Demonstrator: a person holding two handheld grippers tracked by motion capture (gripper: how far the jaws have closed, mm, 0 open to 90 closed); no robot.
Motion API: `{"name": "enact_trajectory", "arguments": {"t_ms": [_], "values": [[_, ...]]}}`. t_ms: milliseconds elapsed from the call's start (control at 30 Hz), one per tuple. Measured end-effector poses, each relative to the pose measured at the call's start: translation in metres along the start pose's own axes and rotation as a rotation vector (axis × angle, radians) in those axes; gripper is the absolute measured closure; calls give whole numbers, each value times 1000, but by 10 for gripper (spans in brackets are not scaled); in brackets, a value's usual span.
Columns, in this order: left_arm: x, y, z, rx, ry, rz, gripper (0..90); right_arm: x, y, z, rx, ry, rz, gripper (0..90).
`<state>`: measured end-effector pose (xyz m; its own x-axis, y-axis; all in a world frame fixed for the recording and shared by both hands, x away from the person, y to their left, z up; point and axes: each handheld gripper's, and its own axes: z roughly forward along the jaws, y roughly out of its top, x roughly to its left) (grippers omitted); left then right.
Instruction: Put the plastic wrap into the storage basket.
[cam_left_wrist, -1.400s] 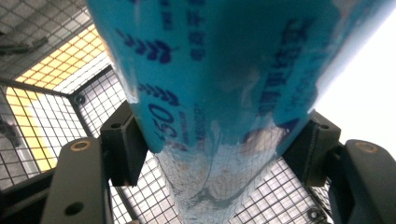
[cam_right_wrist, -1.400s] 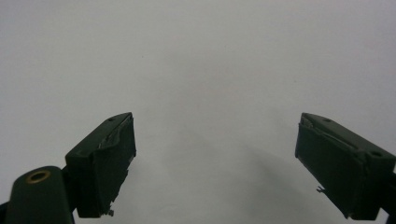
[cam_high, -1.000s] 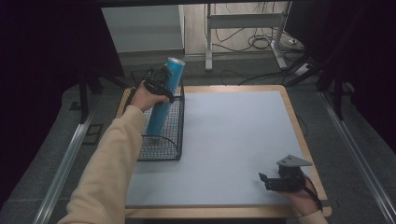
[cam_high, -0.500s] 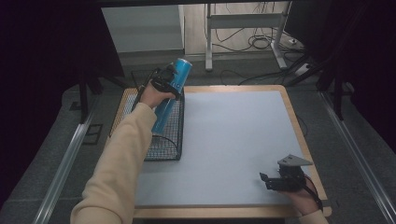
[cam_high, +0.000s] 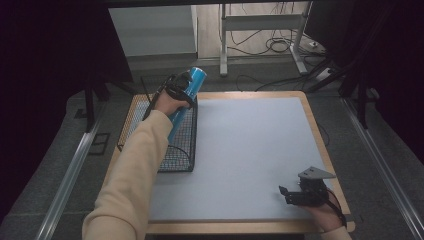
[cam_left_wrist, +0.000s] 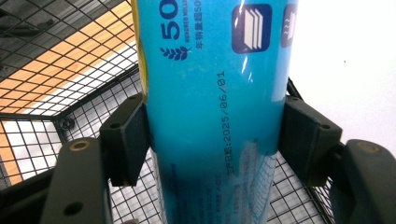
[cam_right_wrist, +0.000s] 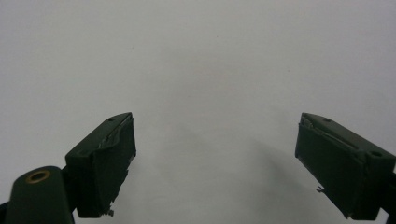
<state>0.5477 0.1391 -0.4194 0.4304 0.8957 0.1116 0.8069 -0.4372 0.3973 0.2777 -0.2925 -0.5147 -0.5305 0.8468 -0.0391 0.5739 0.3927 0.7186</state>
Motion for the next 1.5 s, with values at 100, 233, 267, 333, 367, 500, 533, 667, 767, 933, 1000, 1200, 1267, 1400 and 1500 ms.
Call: {"name": "enact_trajectory", "arguments": {"t_ms": [100, 233, 267, 333, 367, 500, 533, 667, 767, 933, 1000, 1200, 1267, 1400, 1500], "values": [[-1, -1, 0, -15, 9, 12, 306, 0, 0, 0, 0, 2, -1, 127], [-4, -3, -8, -43, 37, 27, 255, 0, 0, 1, 3, 3, 0, 126], [-4, -3, -8, -43, 37, 27, 246, 0, 0, 1, 4, 4, -1, 127], [-5, -5, -14, -66, 15, 11, 236, 0, 0, 1, 2, 3, -1, 127], [-6, -6, -18, -76, 5, 7, 226, 0, 0, 0, 1, 3, -1, 127], [-11, -13, -36, -144, -26, 16, 201, 0, 1, 0, 0, 4, -2, 127], [-13, -15, -41, -164, -26, 19, 201, 0, 1, 0, 1, 4, -4, 127], [-23, -28, -56, -216, -56, 42, 189, 2, 2, 1, 0, 2, -9, 127], [-32, -43, -69, -260, -94, 63, 188, 3, 6, 2, -6, 2, -15, 127], [-49, -61, -82, -307, -112, 94, 193, 6, 10, 5, -7, 9, -26, 127], [-64, -71, -94, -337, -136, 125, 192, 5, 11, 6, -6, 10, -26, 127], [-90, -95, -111, -393, -197, 167, 189, 8, 15, 6, -27, 14, -40, 127], [-95, -101, -112, -397, -203, 176, 189, 8, 15, 6, -32, 17, -44, 127], [-114, -125, -114, -429, -230, 213, 189, 8, 15, 5, -49, 18, -54, 128], [-127, -144, -114, -431, -244, 253, 187, 9, 15, 3, -54, 13, -54, 128]]}}
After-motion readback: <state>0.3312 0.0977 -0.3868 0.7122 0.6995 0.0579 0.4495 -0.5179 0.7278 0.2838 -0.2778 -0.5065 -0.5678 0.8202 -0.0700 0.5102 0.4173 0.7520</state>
